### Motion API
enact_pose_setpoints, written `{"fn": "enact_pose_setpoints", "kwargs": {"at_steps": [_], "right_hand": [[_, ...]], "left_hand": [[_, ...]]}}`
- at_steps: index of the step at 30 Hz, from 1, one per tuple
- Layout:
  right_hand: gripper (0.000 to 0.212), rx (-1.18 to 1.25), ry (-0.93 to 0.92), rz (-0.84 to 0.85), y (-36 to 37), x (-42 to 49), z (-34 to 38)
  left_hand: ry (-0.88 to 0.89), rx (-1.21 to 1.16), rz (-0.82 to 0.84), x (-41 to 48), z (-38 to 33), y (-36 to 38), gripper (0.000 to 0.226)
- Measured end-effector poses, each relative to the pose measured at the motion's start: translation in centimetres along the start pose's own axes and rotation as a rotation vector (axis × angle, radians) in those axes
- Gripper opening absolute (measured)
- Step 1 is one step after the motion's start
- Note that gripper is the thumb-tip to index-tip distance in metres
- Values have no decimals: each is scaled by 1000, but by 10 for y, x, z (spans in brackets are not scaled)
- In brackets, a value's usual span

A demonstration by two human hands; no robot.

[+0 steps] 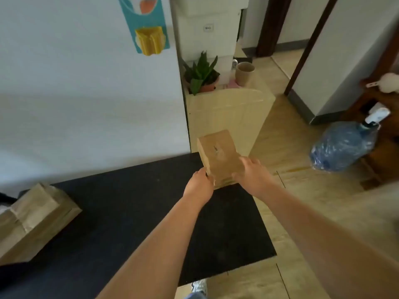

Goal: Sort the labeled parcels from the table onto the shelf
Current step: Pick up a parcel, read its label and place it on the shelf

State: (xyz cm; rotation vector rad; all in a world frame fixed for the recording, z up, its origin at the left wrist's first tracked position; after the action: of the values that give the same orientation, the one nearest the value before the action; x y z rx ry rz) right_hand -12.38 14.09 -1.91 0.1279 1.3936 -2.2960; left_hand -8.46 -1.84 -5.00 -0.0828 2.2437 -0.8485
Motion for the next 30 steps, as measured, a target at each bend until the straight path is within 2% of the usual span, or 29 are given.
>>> {"fn": "enact_pose_setpoints", "kwargs": {"at_steps": [5, 10, 15, 19, 22, 25, 27, 30], "right_hand": [[75, 98, 87, -12, 13, 31, -13], [84, 169, 173, -37, 27, 43, -29], [84, 139, 274, -49, 35, 38, -43], [82, 241, 234, -45, 47, 29, -37], [81, 442, 233, -9, 64, 18, -26], [80, 552, 227, 61, 85, 6, -12], [76, 629, 205, 131, 98, 2, 2], [57, 696, 125, 236, 110, -1, 31]], "left_hand": [[-101, -68, 41, 49, 4, 11, 42], [-123, -122, 138, 54, 9, 33, 45], [-149, -329, 184, 36, 21, 35, 45], [-188, -566, 135, 18, 45, 26, 29], [-167, -673, 84, 11, 63, 8, 22], [-152, -684, 33, 0, 82, -15, 23], [-144, -651, -26, -5, 95, -30, 32], [-145, -617, -155, -14, 109, -49, 42]]}}
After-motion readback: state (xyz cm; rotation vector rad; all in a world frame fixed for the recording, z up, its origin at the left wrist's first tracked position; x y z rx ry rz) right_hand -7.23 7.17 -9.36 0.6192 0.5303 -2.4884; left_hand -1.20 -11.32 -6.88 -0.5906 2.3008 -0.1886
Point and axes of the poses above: each hand's wrist, its own x-axis towards the middle knuckle, its own y-axis out of the palm, z = x × y, the point moved 10 cm from there along x, towards the middle knuckle, and after that the axes turned 11 degrees about -y, right-handed, at the moved point
